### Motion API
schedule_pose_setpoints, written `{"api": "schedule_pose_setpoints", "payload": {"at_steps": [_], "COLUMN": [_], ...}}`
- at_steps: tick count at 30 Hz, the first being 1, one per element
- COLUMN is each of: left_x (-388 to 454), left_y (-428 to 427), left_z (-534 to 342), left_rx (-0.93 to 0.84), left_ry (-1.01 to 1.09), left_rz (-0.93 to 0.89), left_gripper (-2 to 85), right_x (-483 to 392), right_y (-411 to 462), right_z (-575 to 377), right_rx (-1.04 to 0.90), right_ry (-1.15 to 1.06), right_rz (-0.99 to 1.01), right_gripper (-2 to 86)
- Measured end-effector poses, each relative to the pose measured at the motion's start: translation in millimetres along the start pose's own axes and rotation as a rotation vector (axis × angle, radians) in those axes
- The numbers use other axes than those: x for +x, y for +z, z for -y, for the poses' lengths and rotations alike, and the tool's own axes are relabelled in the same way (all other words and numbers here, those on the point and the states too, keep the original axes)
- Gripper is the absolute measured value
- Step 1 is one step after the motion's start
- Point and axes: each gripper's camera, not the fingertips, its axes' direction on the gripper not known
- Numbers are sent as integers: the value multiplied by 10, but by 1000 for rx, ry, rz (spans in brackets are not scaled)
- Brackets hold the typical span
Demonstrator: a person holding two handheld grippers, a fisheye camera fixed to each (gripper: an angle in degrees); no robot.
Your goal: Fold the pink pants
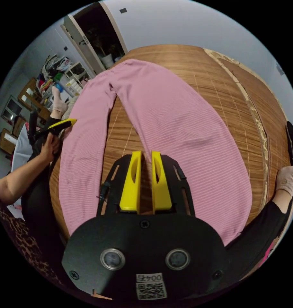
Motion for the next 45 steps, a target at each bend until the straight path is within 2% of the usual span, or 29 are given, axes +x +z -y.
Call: {"api": "schedule_pose_setpoints", "payload": {"at_steps": [4, 6, 11, 13, 15, 20, 25, 28, 33, 36, 38, 41, 45], "left_x": [-22, -37, -63, -70, -81, -107, -123, -145, -174, -217, -247, -337, -323], "left_y": [36, 63, 124, 148, 182, 259, 343, 399, 509, 572, 610, 674, 513], "left_z": [-23, -40, -79, -95, -117, -167, -222, -260, -331, -372, -396, -414, -481], "left_rx": [0, 0, 0, -1, -2, -2, -3, -4, -7, -8, -11, -26, -30], "left_ry": [-2, -3, -3, -3, -3, -3, 0, -2, 0, -8, -15, -38, -28], "left_rz": [-3, -5, -7, -6, -5, -5, 2, 2, 8, 0, -5, -40, -139], "left_gripper": [24, 24, 23, 23, 22, 21, 19, 19, 19, 17, 15, 12, 10], "right_x": [-34, -43, 84, 119, 134, 143, 408, 567, 413, 210, 57, -258, -645], "right_y": [-149, -269, -364, -354, -222, -317, -505, -313, -340, -535, -591, -548, -476], "right_z": [-153, -277, -625, -718, -756, -836, -923, -987, -1161, -1333, -1451, -1716, -2037], "right_rx": [50, 103, 75, 65, -56, -116, -36, -168, -73, 98, 129, 126, 100], "right_ry": [-7, 10, 62, 79, 76, 62, 117, 152, 129, 115, 103, 86, 51], "right_rz": [-5, -75, -176, -157, -130, -104, -178, -202, -272, -141, -41, 75, 133], "right_gripper": [58, 68, 67, 58, 51, 64, 105, 112, 112, 91, 83, 78, 70]}}
